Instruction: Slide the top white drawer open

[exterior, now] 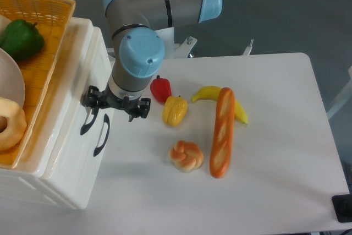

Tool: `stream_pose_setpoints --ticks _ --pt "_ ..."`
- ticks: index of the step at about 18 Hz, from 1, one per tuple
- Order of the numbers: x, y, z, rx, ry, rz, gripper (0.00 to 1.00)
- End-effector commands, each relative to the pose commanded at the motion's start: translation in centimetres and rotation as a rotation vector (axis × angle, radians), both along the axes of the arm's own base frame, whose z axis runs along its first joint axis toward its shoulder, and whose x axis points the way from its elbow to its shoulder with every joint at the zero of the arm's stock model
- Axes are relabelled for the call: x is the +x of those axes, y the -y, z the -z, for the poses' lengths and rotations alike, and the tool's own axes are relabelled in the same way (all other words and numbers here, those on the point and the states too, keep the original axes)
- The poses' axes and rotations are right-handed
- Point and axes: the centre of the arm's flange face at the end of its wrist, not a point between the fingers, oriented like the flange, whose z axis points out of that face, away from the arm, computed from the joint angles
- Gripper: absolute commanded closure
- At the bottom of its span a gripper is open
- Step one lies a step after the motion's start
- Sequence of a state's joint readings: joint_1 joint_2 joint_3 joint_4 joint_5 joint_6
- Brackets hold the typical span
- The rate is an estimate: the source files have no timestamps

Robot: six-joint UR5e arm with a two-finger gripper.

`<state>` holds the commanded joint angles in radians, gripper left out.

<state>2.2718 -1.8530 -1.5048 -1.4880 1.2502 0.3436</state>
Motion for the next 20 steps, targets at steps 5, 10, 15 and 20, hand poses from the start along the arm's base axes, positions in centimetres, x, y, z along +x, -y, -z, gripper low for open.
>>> stream_pose_setpoints --ticks 5,10,15,20 --pt "0.00 0.00 0.00 0.001 0.000 0.003 0.00" --pt "0.08 0.08 0.29 -0.007 -0.005 0.006 0.00" --pt "0.05 0.10 0.23 -0.005 -0.012 0.006 0.00" --pt "-0.17 0.40 -0.17 -0.023 -0.046 0.008 0.00"
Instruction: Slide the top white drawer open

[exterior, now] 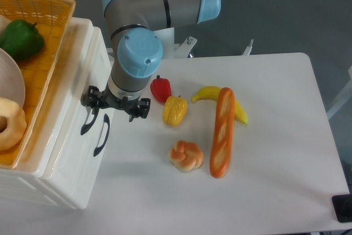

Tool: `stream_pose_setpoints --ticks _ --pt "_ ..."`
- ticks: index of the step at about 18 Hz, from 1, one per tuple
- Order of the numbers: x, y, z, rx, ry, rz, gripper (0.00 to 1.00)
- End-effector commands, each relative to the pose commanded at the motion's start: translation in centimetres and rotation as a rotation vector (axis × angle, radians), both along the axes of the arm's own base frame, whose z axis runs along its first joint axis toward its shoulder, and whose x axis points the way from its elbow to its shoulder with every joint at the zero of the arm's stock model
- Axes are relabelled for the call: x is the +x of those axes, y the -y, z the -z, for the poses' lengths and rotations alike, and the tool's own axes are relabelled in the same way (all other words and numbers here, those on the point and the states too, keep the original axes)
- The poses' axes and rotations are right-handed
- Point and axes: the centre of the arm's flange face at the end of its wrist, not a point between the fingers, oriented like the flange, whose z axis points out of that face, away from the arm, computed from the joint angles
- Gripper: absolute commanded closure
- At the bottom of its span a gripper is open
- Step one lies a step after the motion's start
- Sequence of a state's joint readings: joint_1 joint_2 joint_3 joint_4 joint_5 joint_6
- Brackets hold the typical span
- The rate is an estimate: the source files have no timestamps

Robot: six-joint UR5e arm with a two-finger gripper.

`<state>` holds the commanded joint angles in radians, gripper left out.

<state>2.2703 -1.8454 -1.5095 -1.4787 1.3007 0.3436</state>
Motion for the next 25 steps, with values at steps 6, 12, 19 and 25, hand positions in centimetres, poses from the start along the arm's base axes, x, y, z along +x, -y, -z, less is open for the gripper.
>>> stream_pose_setpoints --ticks 6,12,19,25 --pt "0.5 -0.1 -0.6 -0.026 -0.066 0.033 0.00" --pt "0.3 0.0 -1.0 -0.033 -0.106 0.041 0.00" --pt "-0.1 -0.1 -1.2 -0.035 -0.142 0.044 0.00" --pt "-0.6 -0.2 -1.2 -0.035 -0.159 0.054 0.00"
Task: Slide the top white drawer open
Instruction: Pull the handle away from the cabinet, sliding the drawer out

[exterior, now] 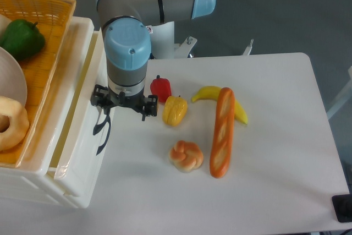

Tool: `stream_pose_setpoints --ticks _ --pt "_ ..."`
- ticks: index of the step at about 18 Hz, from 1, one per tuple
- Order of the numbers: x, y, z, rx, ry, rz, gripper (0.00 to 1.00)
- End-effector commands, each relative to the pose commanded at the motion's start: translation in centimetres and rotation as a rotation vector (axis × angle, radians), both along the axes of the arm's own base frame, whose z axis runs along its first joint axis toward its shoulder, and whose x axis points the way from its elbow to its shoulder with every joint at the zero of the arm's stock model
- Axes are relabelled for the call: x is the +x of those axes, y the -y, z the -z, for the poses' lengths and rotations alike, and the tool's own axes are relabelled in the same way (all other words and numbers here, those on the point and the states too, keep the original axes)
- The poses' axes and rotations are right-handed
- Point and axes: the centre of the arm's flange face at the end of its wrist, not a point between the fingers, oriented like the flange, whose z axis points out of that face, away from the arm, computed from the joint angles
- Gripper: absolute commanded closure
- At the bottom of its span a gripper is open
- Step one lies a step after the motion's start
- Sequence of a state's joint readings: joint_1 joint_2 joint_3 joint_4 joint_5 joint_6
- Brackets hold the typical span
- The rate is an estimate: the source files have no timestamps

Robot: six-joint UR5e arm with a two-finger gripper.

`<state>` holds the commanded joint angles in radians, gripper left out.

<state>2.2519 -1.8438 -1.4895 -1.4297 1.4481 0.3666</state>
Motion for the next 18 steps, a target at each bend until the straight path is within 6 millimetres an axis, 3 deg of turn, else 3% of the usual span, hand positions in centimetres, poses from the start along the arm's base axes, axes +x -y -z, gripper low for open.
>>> stream_pose_setpoints --ticks 18 --pt "-3.6 0.4 -0.4 0.014 -0.011 -0.028 0.00"
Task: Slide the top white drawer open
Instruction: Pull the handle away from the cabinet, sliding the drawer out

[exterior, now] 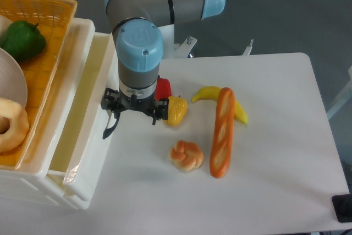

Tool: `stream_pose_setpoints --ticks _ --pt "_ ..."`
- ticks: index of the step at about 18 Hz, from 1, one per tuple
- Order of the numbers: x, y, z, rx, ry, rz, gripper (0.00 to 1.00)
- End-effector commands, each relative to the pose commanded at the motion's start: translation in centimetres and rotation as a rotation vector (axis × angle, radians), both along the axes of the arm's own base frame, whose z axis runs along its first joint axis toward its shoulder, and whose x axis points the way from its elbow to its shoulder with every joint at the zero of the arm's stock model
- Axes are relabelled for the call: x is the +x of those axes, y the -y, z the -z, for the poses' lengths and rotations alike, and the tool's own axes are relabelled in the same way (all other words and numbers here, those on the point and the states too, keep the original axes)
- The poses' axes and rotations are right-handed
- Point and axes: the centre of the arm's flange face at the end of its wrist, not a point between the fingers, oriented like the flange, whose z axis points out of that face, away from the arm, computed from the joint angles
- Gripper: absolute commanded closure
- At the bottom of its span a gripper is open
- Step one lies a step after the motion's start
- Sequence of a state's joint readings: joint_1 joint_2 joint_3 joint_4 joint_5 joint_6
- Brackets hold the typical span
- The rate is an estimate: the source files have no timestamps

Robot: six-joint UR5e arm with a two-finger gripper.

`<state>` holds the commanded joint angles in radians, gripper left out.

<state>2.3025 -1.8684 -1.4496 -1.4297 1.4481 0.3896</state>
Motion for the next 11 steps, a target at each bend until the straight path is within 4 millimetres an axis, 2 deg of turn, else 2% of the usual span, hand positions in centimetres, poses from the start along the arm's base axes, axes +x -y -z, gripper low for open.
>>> stream_pose_setpoints --ticks 11 --pt "-2.9 1.4 -0.2 0.008 -0.006 -0.006 0.00"
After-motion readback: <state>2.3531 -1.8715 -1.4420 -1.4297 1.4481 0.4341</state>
